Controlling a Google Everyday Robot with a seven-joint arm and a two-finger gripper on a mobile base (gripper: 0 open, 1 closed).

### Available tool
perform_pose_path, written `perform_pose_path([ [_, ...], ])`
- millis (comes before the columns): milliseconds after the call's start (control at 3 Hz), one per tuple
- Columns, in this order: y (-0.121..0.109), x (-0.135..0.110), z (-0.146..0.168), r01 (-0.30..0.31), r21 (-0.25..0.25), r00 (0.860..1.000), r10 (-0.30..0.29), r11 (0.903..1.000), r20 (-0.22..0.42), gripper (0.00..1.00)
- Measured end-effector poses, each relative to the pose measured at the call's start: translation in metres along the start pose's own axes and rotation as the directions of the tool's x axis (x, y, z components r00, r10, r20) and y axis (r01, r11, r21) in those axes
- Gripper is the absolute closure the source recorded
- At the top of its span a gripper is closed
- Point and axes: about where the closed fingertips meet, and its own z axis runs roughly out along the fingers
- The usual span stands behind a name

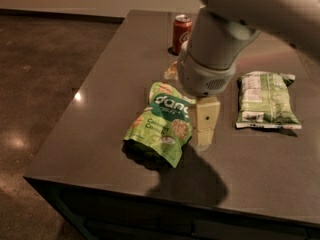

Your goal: Pick green rice chip bag

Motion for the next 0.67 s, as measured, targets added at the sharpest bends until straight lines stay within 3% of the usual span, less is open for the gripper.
perform_pose_path([
  [333, 0.003, -0.026, 0.028, 0.108, -0.058, 0.994, -0.107, 0.9924, 0.019, 0.0],
  [667, 0.008, -0.054, 0.055, 0.232, -0.12, 0.973, -0.229, 0.9653, 0.038, 0.01],
])
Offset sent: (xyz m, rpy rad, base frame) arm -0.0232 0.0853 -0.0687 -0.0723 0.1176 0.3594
